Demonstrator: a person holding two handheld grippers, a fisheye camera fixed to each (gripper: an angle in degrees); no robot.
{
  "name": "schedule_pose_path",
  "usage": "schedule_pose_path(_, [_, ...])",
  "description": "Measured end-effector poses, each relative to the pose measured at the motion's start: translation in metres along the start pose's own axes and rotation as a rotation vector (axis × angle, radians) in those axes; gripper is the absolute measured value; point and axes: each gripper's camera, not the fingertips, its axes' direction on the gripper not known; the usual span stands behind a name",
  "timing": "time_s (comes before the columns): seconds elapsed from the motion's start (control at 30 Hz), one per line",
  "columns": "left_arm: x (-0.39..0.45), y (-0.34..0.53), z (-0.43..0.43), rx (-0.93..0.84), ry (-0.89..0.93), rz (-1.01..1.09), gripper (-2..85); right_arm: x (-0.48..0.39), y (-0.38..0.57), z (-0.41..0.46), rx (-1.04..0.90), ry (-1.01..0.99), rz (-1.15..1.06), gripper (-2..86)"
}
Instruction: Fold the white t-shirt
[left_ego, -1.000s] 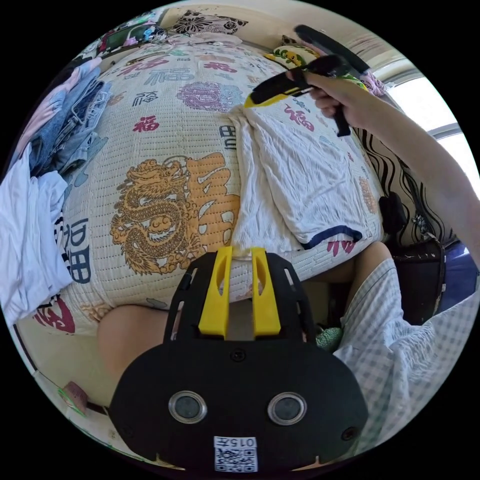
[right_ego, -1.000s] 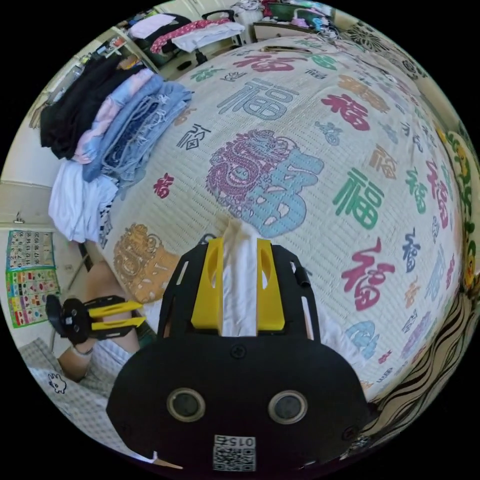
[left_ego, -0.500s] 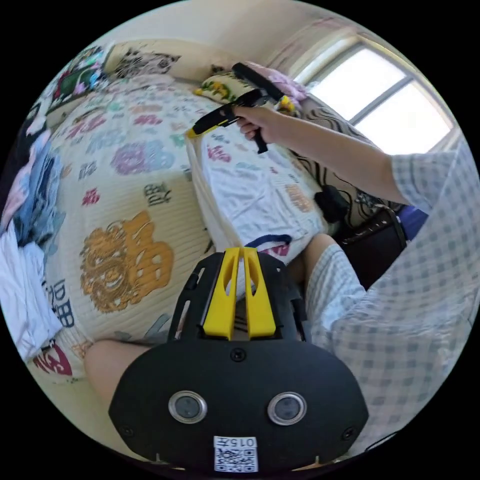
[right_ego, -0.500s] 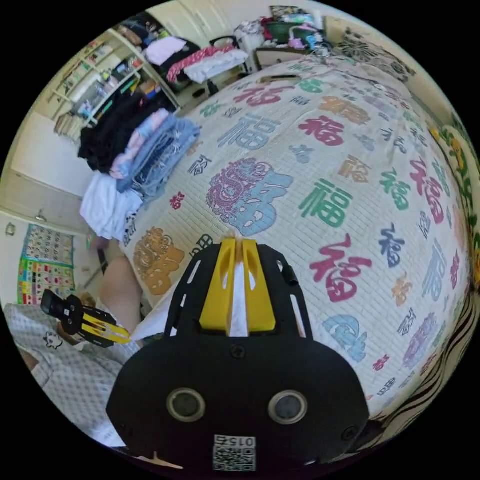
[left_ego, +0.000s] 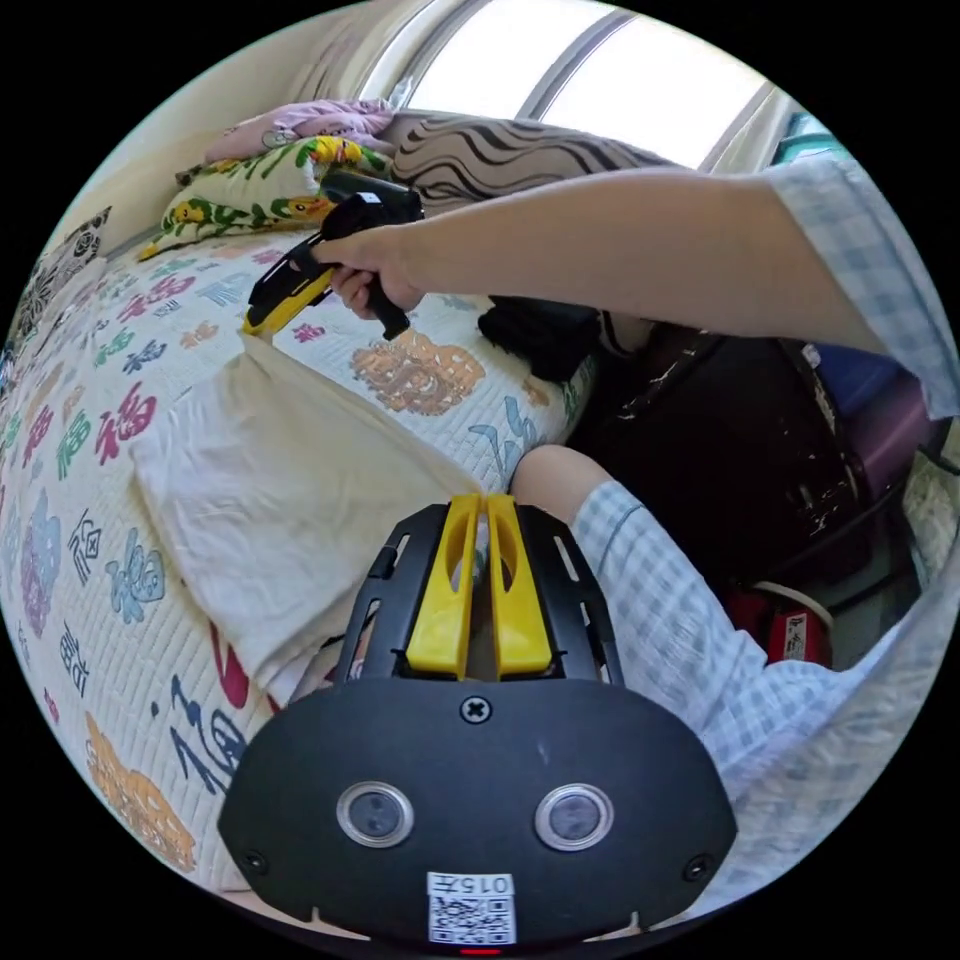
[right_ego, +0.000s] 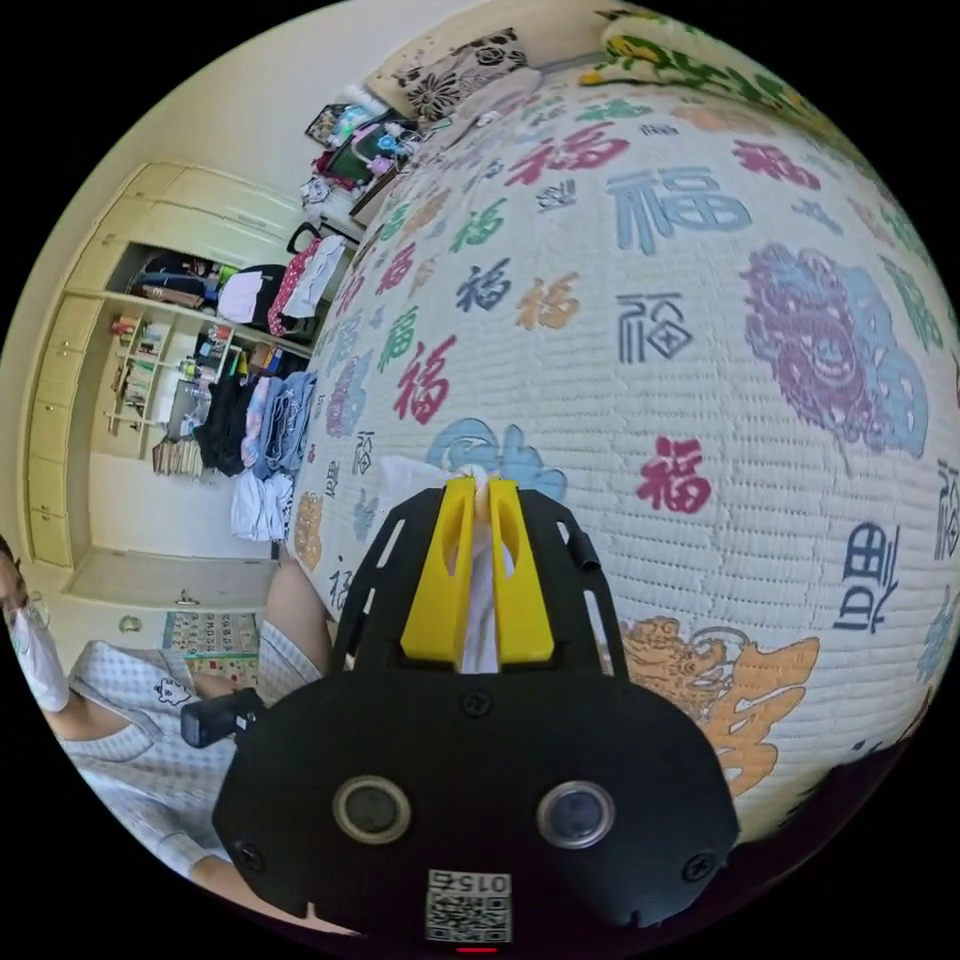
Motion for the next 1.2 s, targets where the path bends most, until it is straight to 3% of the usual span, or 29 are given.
schedule_pose_path(0.17, [-0.003,-0.015,0.037,-0.125,0.106,0.0,2.5,0.05,0.018,-0.01,0.012,0.015,0.098,7.4])
schedule_pose_path(0.3, [0.003,-0.022,0.018,-0.053,0.323,0.117,4.0,0.059,0.043,-0.033,0.097,0.06,0.067,7.5])
schedule_pose_path(0.43, [-0.023,-0.019,-0.027,0.037,0.143,0.024,4.2,0.039,0.078,-0.044,0.091,0.086,-0.02,7.3])
schedule_pose_path(0.57, [-0.063,-0.006,-0.035,-0.034,-0.066,-0.112,3.7,0.0,0.117,-0.014,-0.032,0.036,-0.136,6.5])
schedule_pose_path(0.67, [-0.075,-0.002,-0.025,-0.097,-0.138,-0.144,3.4,-0.01,0.134,0.016,-0.11,0.12,-0.163,5.5])
schedule_pose_path(0.8, [-0.078,-0.003,-0.002,-0.206,-0.172,-0.138,2.5,0.002,0.145,0.038,-0.179,0.326,-0.139,1.5])
schedule_pose_path(1.07, [-0.056,-0.003,-0.025,-0.119,-0.202,-0.115,1.4,-0.012,0.184,0.019,-0.113,0.282,-0.175,1.8])
schedule_pose_path(1.2, [-0.065,0.009,-0.01,-0.201,-0.168,-0.161,1.2,0.002,0.203,0.039,-0.251,0.326,-0.15,3.4])
